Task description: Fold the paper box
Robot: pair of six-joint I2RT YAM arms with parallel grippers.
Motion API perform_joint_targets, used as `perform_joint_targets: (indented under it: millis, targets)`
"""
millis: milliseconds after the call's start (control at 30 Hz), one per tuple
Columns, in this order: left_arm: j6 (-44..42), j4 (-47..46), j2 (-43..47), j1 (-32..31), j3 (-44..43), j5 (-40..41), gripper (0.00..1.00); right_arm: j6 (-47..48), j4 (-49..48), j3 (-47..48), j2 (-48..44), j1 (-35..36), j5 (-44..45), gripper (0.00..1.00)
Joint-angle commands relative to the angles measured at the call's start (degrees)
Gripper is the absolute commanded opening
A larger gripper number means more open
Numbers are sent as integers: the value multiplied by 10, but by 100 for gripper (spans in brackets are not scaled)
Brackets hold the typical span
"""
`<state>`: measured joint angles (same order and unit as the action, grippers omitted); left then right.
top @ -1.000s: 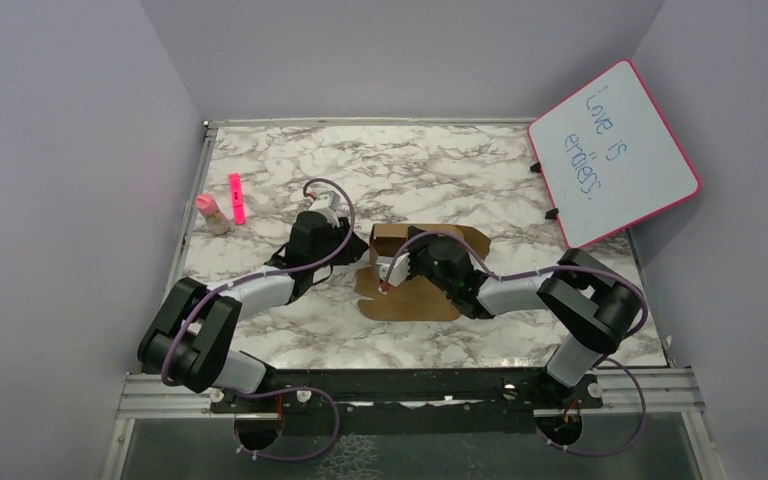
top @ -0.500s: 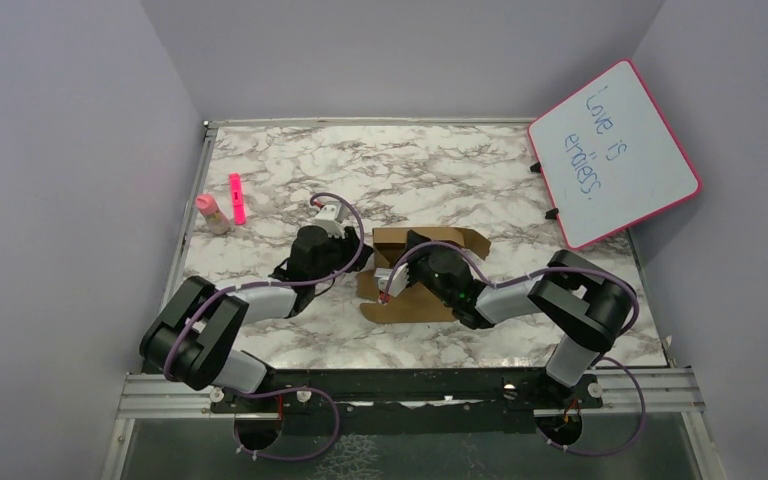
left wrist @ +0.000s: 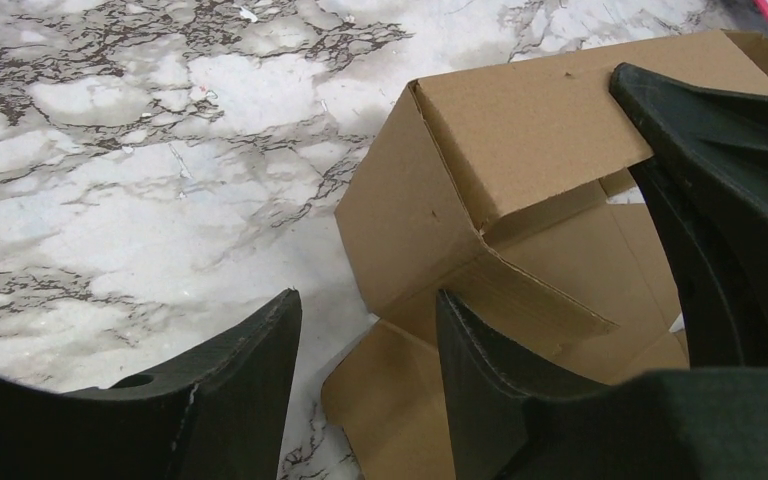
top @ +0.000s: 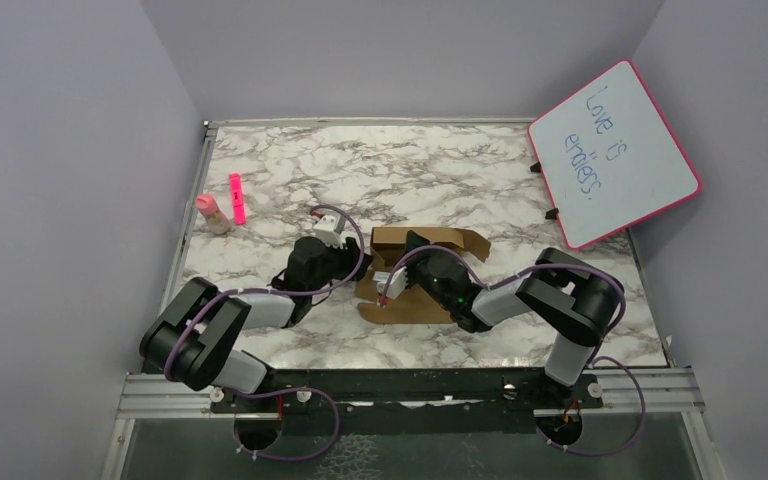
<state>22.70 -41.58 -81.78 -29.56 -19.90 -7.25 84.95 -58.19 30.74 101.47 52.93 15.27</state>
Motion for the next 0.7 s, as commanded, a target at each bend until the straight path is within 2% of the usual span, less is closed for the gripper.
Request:
perform_joint_targets:
  millis: [0, 467, 667]
  targets:
    - [-33, -64, 11, -6, 19, -3, 55, 7, -5, -9, 14, 10, -2, 5]
    - [-71, -144, -64, -18, -17, 2, 59, -13, 40, 1, 8, 15, -12, 4]
    - [-80, -200, -100, -34, -17, 51, 59, -29, 66, 8, -5, 16, -21, 4]
